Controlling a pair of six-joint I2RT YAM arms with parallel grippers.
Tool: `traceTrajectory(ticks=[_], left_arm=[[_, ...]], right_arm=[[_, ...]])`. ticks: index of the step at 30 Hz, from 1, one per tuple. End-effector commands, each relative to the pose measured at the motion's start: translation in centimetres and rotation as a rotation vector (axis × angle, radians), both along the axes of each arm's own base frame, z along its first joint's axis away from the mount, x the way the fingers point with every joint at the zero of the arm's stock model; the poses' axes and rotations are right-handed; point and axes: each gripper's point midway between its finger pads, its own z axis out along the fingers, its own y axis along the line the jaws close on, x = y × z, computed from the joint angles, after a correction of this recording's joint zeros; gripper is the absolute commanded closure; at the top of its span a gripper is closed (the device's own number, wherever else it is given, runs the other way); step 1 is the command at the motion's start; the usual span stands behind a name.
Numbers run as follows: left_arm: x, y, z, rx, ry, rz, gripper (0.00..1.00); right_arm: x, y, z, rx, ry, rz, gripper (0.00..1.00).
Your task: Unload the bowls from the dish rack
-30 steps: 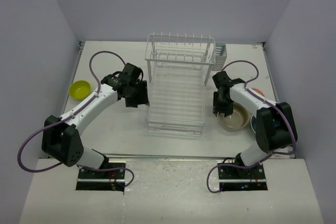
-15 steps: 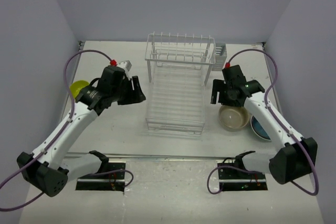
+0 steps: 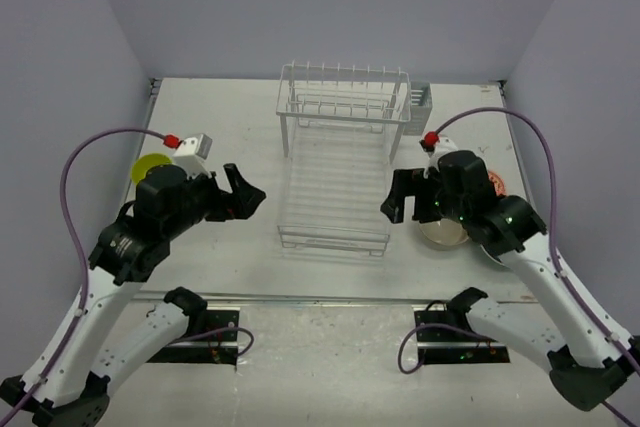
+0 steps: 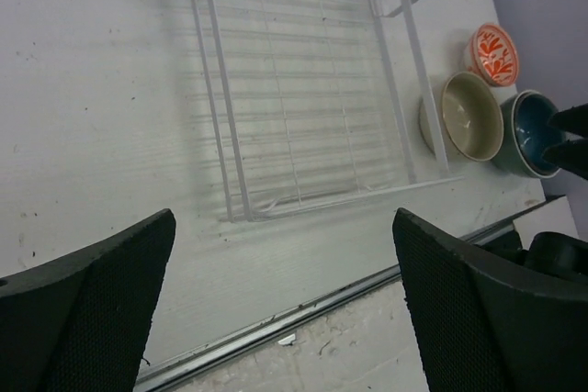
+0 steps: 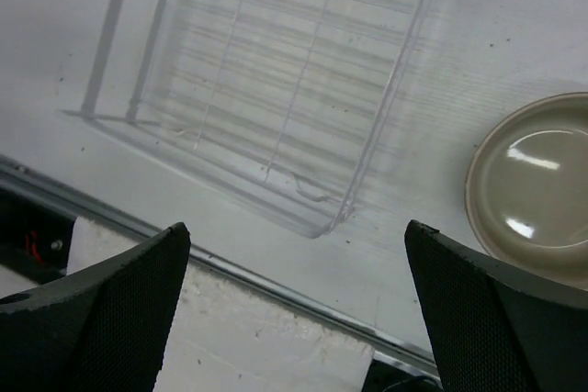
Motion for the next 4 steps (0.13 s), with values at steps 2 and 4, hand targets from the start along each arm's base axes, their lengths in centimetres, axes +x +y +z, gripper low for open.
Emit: traceTrajectory(ticks=[2, 4], left_arm=[[-0.3, 0.3, 3.0, -0.03, -0.138, -0.018, 0.0], [-0.8, 0.5, 3.5, -0.037, -0.161, -0.025, 0.0]], right_arm=[[-2.9, 1.3, 2.1, 0.123, -0.073, 0.118, 0.01], [-3.9, 0.9, 2.9, 0.141, -0.112, 0.138, 0.01]])
